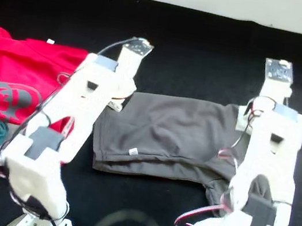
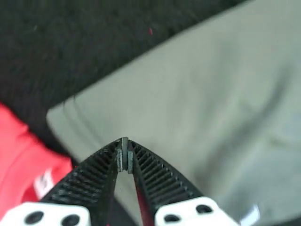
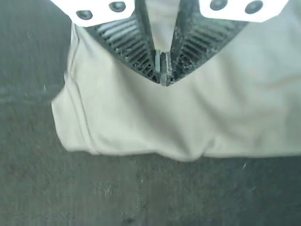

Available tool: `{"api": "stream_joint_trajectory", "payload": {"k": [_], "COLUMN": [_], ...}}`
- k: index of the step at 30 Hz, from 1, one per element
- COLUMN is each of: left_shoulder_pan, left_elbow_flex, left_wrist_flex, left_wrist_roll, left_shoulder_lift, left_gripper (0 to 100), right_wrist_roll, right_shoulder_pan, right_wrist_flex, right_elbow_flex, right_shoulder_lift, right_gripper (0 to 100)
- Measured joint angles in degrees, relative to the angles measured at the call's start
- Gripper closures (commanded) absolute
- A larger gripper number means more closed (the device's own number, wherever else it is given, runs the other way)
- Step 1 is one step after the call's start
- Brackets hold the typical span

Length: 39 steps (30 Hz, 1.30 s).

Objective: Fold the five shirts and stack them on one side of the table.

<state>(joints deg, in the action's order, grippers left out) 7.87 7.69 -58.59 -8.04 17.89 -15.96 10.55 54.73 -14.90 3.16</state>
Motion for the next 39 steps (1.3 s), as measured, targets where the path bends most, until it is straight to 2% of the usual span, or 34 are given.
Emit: {"api": "stream_joint_trajectory", "payload": {"k": [9, 14, 19, 28, 33, 36, 39], "left_shoulder_pan": [-3.16, -4.92, -5.36, -5.36, -4.92, -3.08, -1.67], "left_elbow_flex": [-17.85, -36.22, -59.87, -97.23, -97.23, -89.85, -77.71], "left_wrist_flex": [-1.14, -11.16, -22.15, -41.05, -42.55, -42.81, -42.90], "left_wrist_roll": [0.44, 0.44, 0.44, 0.26, 0.18, 2.11, 3.87], "left_shoulder_lift": [17.14, 27.96, 41.32, 57.41, 55.74, 49.67, 39.74], "left_gripper": [99, 99, 99, 99, 99, 99, 99], "right_wrist_roll": [0.00, 0.00, 0.00, 0.00, 0.00, 0.00, 0.00], "right_shoulder_pan": [4.48, 5.10, 5.10, 5.19, 5.19, 5.19, 5.63], "right_wrist_flex": [-1.23, -1.14, 2.46, 23.82, 35.43, 42.46, 45.19], "right_elbow_flex": [18.81, 30.86, 43.08, 64.09, 77.01, 84.84, 90.64], "right_shoulder_lift": [23.47, 35.25, 42.55, 43.96, 43.96, 43.96, 43.87], "right_gripper": [99.1, 99.1, 99.1, 99.1, 99.1, 99.1, 99.1]}}
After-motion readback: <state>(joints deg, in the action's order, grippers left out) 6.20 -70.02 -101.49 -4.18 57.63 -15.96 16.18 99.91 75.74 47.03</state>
